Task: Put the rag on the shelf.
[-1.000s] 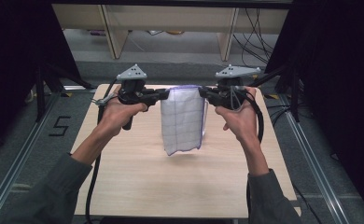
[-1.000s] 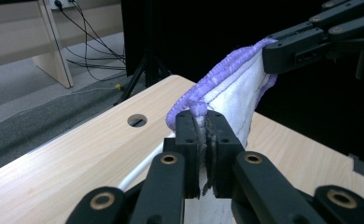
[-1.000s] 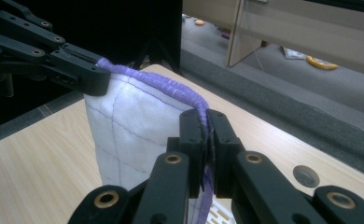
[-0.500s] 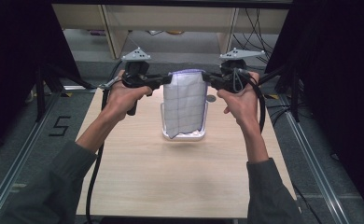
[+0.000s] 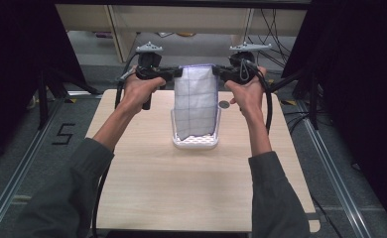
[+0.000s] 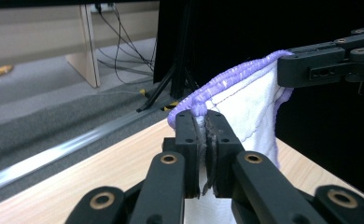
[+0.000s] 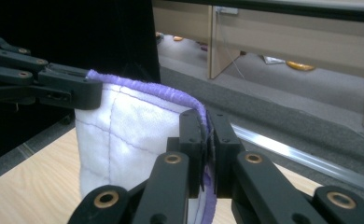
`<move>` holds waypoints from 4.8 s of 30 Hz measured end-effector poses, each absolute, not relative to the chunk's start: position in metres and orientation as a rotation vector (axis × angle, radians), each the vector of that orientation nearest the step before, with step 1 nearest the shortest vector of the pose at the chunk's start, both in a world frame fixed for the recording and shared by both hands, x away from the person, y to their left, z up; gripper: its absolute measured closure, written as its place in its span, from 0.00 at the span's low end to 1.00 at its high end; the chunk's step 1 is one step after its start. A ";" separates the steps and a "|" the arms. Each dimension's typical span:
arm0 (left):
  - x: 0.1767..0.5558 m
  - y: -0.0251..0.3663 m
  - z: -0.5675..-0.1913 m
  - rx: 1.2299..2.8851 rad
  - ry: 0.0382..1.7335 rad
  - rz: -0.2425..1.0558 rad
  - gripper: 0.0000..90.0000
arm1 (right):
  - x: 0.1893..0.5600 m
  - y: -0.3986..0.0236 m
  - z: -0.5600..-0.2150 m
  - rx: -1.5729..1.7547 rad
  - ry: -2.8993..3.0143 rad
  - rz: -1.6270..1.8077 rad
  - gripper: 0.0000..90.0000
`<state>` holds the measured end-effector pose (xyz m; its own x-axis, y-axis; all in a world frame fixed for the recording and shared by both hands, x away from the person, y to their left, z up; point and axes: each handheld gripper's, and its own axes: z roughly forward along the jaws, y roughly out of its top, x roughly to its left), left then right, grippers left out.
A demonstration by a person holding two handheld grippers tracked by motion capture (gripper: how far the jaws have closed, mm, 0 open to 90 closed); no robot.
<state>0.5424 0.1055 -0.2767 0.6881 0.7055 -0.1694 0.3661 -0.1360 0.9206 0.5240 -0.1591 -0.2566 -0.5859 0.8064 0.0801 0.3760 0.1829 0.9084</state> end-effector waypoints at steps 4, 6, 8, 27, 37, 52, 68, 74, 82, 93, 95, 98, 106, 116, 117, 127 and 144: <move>0.561 0.105 -0.295 1.750 0.883 0.357 0.94 | 0.547 -0.155 -0.279 1.186 2.032 1.346 0.96; 0.567 0.104 -0.302 1.751 0.883 0.344 0.94 | 0.554 -0.154 -0.287 1.201 2.040 1.335 0.96; 0.570 0.104 -0.305 1.755 0.885 0.344 0.94 | 0.561 -0.154 -0.293 1.210 2.051 1.312 0.96; 0.583 0.104 -0.358 1.843 0.952 0.273 0.93 | 0.584 -0.142 -0.333 1.341 2.175 1.123 0.95; 0.579 0.104 -0.371 1.879 0.963 0.243 0.87 | 0.589 -0.152 -0.345 1.374 2.200 1.047 0.85; 0.575 0.134 -0.363 1.809 1.071 0.232 0.57 | 0.570 -0.178 -0.332 1.376 2.169 1.116 0.74; 0.534 0.164 -0.350 1.837 1.016 0.222 0.40 | 0.532 -0.193 -0.322 1.299 2.154 1.183 0.57; 0.510 0.169 -0.354 1.840 0.993 0.215 0.36 | 0.514 -0.195 -0.321 1.268 2.162 1.216 0.53; 0.480 0.166 -0.365 1.864 0.954 0.198 0.34 | 0.499 -0.193 -0.327 1.262 2.175 1.233 0.51; 0.455 0.168 -0.375 1.847 0.933 0.201 0.28 | 0.478 -0.192 -0.332 1.233 2.160 1.295 0.48; 0.452 0.168 -0.376 1.847 0.934 0.197 0.27 | 0.474 -0.191 -0.333 1.221 2.164 1.306 0.47; 0.448 0.168 -0.378 1.836 0.929 0.199 0.27 | 0.468 -0.190 -0.334 1.203 2.172 1.312 0.46; 0.440 0.172 -0.382 1.832 0.908 0.191 0.26 | 0.460 -0.190 -0.337 1.224 2.166 1.322 0.45; 0.429 0.175 -0.391 1.796 0.894 0.166 0.23 | 0.446 -0.195 -0.345 1.207 2.143 1.327 0.43; 0.428 0.175 -0.392 1.815 0.891 0.165 0.22 | 0.442 -0.195 -0.348 1.221 2.150 1.347 0.43; 0.420 0.167 -0.395 1.856 0.859 0.194 0.17 | 0.436 -0.192 -0.363 1.198 2.166 1.374 0.41; 0.407 0.164 -0.408 1.896 0.832 0.196 0.17 | 0.422 -0.189 -0.373 1.221 2.187 1.369 0.37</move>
